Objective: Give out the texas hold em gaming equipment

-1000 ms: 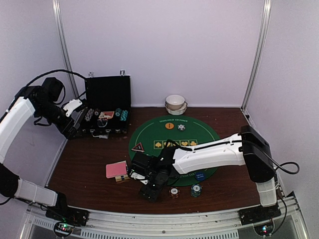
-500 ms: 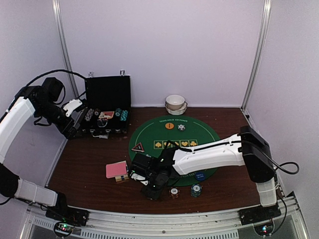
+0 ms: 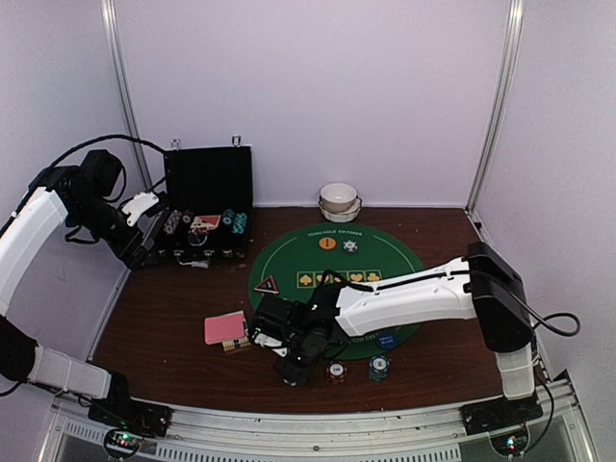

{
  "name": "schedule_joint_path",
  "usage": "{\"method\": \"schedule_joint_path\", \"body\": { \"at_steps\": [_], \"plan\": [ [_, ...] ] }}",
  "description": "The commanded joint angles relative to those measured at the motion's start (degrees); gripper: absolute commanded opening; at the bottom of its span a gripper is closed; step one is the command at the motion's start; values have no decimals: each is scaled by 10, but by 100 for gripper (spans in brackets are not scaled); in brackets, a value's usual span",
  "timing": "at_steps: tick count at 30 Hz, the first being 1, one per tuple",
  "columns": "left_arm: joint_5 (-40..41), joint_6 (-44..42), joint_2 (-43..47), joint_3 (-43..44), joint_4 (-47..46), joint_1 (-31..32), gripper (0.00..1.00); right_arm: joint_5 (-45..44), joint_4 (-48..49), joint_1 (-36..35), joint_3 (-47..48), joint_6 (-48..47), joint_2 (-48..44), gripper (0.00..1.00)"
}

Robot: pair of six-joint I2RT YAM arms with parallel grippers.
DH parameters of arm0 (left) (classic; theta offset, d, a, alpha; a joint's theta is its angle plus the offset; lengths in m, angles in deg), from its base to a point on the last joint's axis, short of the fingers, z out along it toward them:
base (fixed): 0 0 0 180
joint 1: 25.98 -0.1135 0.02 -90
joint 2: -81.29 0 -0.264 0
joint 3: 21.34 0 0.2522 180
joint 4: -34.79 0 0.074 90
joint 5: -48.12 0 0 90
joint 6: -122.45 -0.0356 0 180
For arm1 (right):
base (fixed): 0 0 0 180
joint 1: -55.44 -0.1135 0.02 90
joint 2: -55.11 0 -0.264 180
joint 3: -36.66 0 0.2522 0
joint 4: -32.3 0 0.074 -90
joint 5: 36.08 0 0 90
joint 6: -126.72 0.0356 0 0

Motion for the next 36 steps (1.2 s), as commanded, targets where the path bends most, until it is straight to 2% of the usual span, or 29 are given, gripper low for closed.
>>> {"method": "schedule_joint_path", "body": {
  "at_steps": [1,8,24,36],
  "plan": [
    [-8,0,10,14,1,-5,98,-6,-15,2,5,2,-55,21],
    [-8,-2,8,17,4,-4,98,-1,-19,27,-7,22,-103,17],
    [-8,-6,12,16,5,-5,98,-64,37,235,-213,78,-201,13],
    [-10,-6,11,15,5,-4,97,-110,62,309,-273,101,-222,13]
  ]
}}
